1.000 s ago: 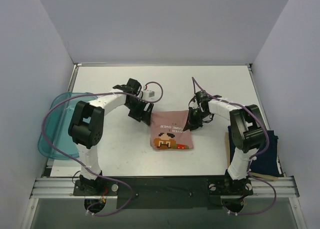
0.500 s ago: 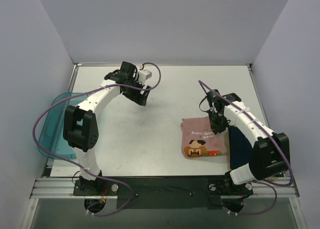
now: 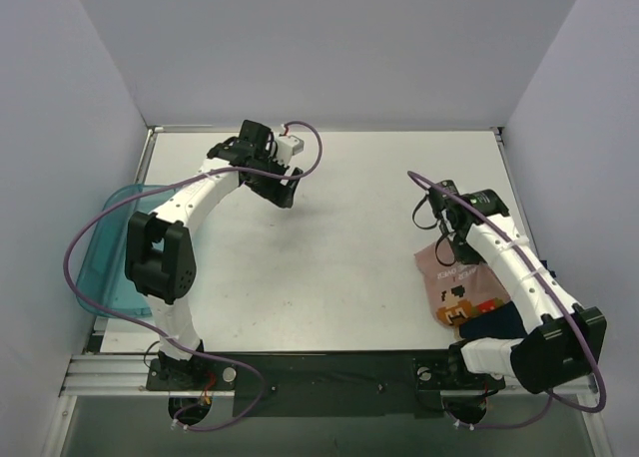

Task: Fold and stack the t-shirts
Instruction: Put the neatly folded tshirt into the corner of the board with the right arm

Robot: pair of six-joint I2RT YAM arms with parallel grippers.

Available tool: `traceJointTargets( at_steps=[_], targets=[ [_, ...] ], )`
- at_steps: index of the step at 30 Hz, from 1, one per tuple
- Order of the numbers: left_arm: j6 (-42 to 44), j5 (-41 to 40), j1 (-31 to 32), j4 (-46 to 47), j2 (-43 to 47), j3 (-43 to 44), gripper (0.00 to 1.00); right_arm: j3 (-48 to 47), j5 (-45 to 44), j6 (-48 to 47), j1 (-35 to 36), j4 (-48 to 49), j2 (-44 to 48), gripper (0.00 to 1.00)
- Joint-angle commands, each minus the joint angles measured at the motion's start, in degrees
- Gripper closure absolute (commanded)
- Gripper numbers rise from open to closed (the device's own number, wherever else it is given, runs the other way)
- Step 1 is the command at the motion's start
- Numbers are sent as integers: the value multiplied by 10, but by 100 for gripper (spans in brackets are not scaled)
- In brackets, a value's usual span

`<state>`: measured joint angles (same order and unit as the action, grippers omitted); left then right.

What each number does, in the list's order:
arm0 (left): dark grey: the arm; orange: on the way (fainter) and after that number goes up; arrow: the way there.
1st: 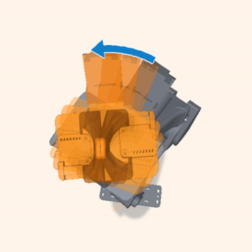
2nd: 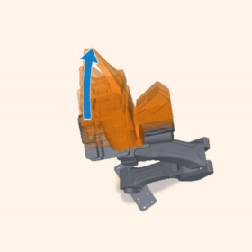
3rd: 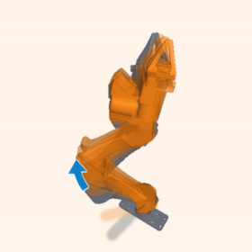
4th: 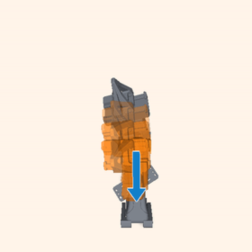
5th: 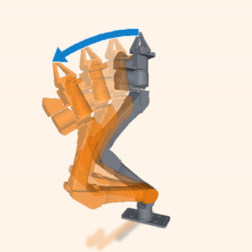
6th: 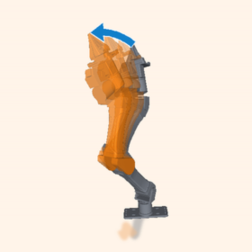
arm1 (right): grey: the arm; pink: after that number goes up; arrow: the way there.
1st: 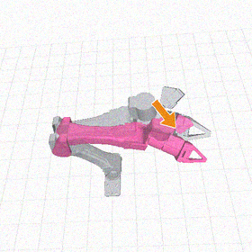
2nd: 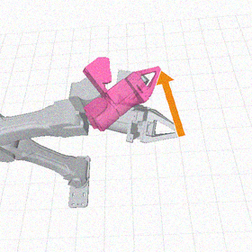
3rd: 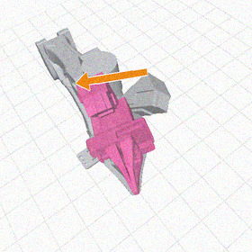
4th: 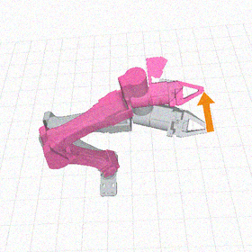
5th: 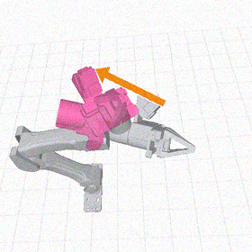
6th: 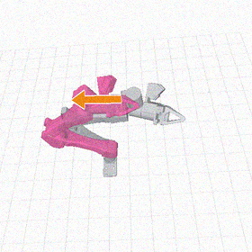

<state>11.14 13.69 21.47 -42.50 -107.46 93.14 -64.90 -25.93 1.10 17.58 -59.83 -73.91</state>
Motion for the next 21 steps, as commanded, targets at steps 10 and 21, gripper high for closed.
traceJointTargets(
  at_steps=[10,21],
  targets=[
    [3,12,-6,29,31,13,10,9,-165,-151,-39,-105,120,100],
    [2,24,-7,24,29,1,10,96,-145,-311,-91,-35,149,100]
  ],
)
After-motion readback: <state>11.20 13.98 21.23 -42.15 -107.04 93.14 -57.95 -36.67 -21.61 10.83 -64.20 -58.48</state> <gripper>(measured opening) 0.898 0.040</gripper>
